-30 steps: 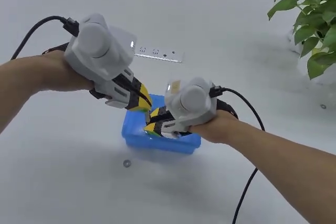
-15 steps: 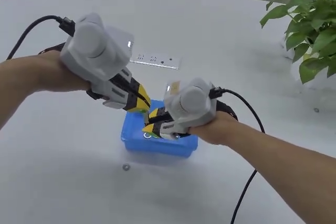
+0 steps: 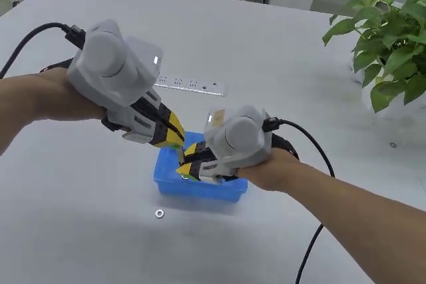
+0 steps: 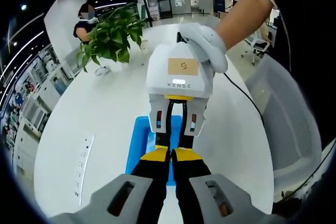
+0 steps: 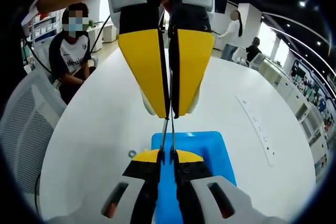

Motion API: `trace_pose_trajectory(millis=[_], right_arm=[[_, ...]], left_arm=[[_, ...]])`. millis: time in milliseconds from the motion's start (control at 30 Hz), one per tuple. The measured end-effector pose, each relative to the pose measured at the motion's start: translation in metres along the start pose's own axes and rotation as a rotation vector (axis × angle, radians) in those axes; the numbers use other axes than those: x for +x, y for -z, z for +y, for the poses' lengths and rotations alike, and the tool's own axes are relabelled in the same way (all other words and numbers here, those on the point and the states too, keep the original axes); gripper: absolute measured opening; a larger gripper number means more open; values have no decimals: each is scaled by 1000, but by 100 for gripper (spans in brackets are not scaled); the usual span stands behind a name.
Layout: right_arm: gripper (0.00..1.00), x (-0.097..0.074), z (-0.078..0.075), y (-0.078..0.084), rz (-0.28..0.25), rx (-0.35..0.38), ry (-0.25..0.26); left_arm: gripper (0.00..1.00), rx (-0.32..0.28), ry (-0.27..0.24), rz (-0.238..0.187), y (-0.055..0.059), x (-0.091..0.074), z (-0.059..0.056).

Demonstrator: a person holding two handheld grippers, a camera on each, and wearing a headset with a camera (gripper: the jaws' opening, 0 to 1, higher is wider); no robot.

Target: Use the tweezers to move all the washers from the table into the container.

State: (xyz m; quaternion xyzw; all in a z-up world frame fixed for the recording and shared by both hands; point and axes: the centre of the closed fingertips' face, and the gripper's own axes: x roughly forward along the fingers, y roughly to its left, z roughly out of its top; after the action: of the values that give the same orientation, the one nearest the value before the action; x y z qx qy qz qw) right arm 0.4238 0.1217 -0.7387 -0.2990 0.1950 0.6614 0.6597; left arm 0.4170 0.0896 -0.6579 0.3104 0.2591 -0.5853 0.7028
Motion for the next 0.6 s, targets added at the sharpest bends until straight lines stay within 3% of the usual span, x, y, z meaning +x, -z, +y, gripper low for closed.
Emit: trace_pose_trajectory(millis=[300,600], right_arm=[[11,2,12,-5,-5,-8,-11],[12,10,27,-5,-2,-20,-40]], left_arm=[[6,-4,-3,4,0,-5,-16],[6,-23,0,11,8,-5,-31]])
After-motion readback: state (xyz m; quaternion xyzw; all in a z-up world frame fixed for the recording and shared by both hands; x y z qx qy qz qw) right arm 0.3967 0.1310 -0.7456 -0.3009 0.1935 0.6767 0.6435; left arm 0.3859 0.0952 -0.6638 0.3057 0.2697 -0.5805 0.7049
